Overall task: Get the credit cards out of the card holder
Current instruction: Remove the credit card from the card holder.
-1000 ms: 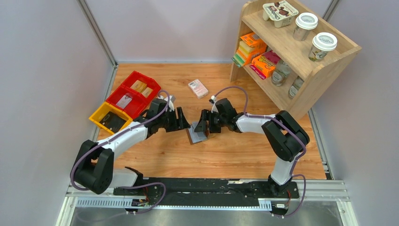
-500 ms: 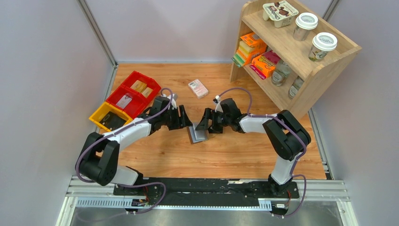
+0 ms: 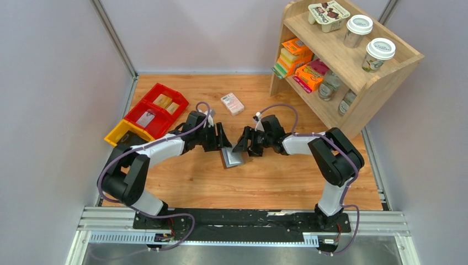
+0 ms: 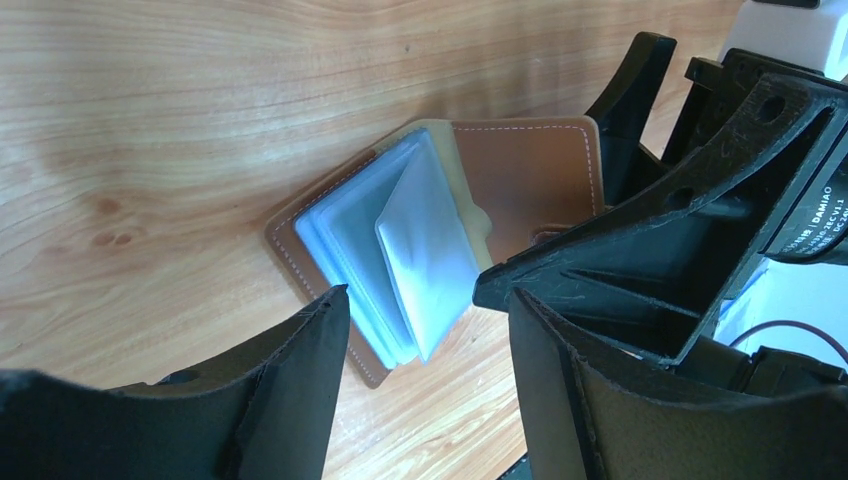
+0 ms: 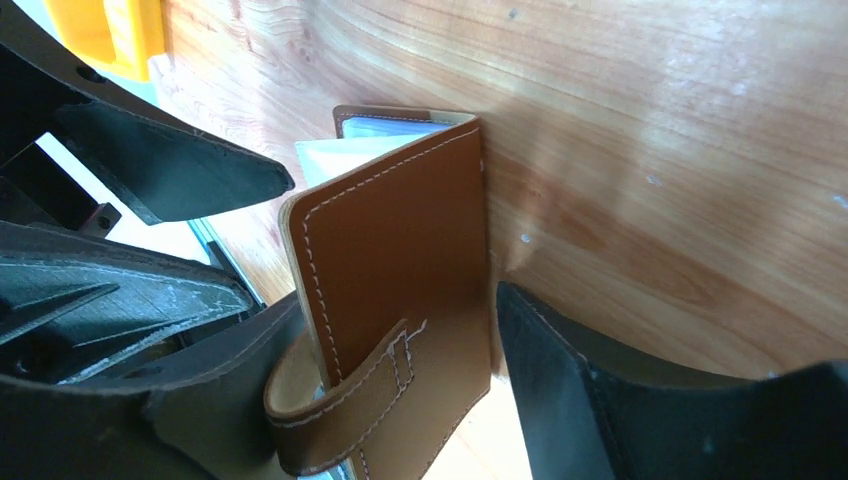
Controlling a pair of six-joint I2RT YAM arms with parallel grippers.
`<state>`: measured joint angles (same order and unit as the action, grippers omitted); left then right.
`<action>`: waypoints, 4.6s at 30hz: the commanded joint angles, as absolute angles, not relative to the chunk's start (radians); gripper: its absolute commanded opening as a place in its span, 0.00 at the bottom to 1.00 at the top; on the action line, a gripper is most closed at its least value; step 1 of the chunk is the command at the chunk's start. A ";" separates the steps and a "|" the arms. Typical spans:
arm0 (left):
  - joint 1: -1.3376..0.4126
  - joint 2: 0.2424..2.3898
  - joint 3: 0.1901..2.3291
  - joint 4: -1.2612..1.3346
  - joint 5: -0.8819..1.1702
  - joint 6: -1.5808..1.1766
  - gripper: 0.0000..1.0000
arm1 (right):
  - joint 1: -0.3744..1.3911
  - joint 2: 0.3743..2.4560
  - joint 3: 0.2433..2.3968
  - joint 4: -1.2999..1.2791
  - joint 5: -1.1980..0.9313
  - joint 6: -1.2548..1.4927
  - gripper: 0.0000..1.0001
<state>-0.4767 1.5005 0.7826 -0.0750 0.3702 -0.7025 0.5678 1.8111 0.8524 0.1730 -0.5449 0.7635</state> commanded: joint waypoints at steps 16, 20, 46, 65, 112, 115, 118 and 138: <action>-0.499 1.640 0.865 -0.011 0.426 -0.744 0.67 | 0.548 1.974 0.798 0.313 -0.618 0.926 0.00; -0.503 1.658 0.876 -0.017 0.449 -0.749 0.67 | 0.548 1.993 0.793 0.354 -0.629 0.956 0.00; -0.525 1.671 0.965 -0.170 0.264 -0.537 0.72 | 0.565 1.988 0.796 0.339 -0.620 0.945 0.00; -0.561 1.648 0.937 -0.126 0.399 -0.643 0.70 | 0.568 1.985 0.785 0.356 -0.621 0.948 0.01; -0.597 1.732 0.965 -0.052 0.462 -0.726 0.51 | 0.598 1.519 0.776 -0.067 -0.204 0.683 0.63; -0.603 1.755 0.982 -0.046 0.466 -0.729 0.51 | 0.604 1.461 0.761 -0.075 -0.183 0.666 0.62; -0.611 1.778 1.008 -0.044 0.472 -0.733 0.51 | 0.617 1.428 0.743 -0.048 -0.225 0.646 0.61; -0.646 1.795 1.098 -0.064 0.489 -0.762 0.60 | 0.638 1.247 0.615 0.089 -0.216 0.641 0.61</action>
<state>-0.6250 1.7954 1.0363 -0.0868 0.4644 -0.7441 0.6357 1.3014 0.6346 0.0521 -0.2760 0.6704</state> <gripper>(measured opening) 0.597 0.610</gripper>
